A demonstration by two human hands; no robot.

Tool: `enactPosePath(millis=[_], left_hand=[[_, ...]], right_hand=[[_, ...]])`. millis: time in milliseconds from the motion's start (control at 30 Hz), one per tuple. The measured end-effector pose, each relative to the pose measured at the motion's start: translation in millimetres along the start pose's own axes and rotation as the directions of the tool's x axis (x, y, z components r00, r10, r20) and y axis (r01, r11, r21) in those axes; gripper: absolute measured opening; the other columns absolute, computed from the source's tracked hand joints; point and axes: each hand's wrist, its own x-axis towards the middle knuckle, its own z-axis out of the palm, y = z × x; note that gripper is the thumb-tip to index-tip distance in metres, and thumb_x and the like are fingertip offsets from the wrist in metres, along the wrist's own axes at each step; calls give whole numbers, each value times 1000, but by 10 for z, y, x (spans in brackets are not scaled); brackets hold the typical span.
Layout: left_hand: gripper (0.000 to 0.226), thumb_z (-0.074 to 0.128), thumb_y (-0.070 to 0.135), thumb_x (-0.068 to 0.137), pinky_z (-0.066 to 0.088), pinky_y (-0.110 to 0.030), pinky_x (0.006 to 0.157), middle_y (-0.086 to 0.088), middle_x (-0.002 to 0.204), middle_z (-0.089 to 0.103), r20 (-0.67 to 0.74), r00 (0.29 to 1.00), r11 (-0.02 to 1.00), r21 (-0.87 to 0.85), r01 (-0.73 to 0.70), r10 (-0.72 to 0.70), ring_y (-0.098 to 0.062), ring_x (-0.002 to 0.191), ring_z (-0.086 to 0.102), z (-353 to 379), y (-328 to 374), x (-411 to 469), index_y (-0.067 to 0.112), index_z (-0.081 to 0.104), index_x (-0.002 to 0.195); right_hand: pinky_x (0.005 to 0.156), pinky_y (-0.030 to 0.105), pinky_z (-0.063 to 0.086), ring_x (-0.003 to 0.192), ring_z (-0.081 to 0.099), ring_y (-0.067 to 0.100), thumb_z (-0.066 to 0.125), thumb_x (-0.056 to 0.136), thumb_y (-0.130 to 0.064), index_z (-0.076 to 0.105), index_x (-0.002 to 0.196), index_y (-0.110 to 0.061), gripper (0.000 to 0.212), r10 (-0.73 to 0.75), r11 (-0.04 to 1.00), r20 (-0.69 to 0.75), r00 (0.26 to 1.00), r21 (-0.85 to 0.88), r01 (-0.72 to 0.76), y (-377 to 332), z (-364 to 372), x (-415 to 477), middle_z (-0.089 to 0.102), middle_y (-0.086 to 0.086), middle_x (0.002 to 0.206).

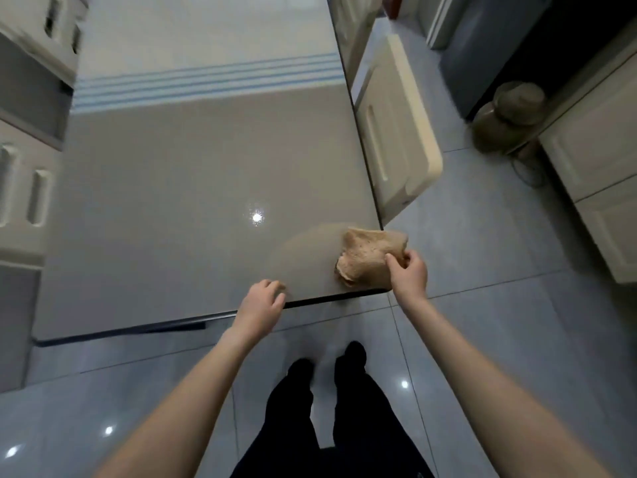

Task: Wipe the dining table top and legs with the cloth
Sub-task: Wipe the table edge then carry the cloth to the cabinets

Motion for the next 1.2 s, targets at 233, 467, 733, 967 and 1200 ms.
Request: enactPosePath(millis=[233, 467, 733, 967, 1200], left_hand=[[18, 49, 20, 97, 46, -30, 83, 3, 103, 67, 24, 993, 967, -231, -110, 119, -14, 96, 61, -140, 92, -268, 19, 65, 103], [12, 51, 20, 97, 41, -27, 77, 2, 100, 67, 217, 919, 941, -151, -302, 330, -14, 95, 61, 41, 297, -426, 24, 63, 98], [22, 49, 27, 91, 47, -23, 76, 3, 95, 68, 388, 751, 842, -170, -512, 535, -3, 86, 61, 550, 1465, -351, 18, 67, 98], [40, 43, 55, 74, 49, -35, 79, 1, 88, 69, 508, 674, 837, -216, -503, 536, -18, 84, 65, 1210, 2622, -367, 28, 65, 93], [20, 50, 32, 88, 48, -33, 82, 1, 93, 69, 483, 735, 878, -220, -424, 476, -13, 91, 64, 1482, 3294, -322, 23, 65, 98]], right_hand=[[76, 36, 52, 82, 64, 22, 69, 85, -15, 61, 97, -11, 15, -25, 966, -191, 981, 248, 73, 63, -470, -723, 68, 12, 90], [75, 34, 52, 81, 63, 21, 69, 87, -14, 61, 101, -9, 16, 275, 903, -435, 858, 422, -76, 989, -1027, -1853, 67, 10, 89], [50, 9, 40, 56, 56, -4, 67, 88, -10, 61, 87, -10, 7, 476, 845, -632, 612, 521, -119, 1832, -1675, -2578, 61, 3, 72], [63, 31, 46, 68, 58, 16, 68, 87, -12, 61, 85, -11, 7, 540, 782, -631, 557, 622, -53, 2186, -2248, -2382, 65, 13, 77], [58, 20, 45, 64, 58, 9, 70, 86, -10, 62, 83, -11, 8, 471, 805, -612, 635, 593, -25, 2115, -2936, -1733, 66, 9, 75]])
